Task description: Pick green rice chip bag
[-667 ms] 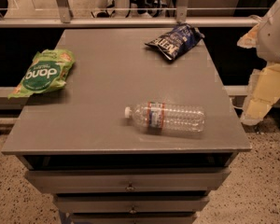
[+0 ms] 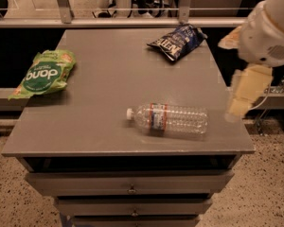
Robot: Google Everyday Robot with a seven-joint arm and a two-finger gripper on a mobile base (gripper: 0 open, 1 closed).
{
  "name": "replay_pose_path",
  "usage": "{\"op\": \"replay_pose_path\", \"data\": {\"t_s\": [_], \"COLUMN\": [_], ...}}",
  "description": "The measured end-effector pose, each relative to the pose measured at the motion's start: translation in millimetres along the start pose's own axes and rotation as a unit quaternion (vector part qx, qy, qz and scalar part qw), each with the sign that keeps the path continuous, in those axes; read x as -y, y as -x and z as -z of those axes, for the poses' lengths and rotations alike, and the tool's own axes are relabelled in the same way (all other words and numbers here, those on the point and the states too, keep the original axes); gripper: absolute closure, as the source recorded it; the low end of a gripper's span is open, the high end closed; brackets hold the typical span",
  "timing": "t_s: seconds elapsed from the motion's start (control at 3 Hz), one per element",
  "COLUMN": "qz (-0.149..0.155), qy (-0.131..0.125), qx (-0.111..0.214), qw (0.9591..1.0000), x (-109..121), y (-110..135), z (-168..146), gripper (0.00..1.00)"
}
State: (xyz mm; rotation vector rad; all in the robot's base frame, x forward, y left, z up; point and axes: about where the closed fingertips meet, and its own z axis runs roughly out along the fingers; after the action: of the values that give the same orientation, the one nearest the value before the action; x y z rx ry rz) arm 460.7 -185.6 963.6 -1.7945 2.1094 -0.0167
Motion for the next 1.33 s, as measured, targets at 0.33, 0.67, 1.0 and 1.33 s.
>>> {"op": "replay_pose_path", "data": {"t_s": [0.33, 0.67, 1.0, 1.33], "qz": [0.107, 0.168, 0.21, 0.21], "qy": [0.023, 0.026, 0.024, 0.024], "qx": [0.112, 0.174, 0.234, 0.234], "qw": [0.9877, 0.9699, 0.949, 0.9489], "x": [22, 31, 30, 30], "y": [88, 140, 200, 200], "z": [-44, -51, -44, -44], "gripper": [0.0, 0.0, 0.0, 0.0]}}
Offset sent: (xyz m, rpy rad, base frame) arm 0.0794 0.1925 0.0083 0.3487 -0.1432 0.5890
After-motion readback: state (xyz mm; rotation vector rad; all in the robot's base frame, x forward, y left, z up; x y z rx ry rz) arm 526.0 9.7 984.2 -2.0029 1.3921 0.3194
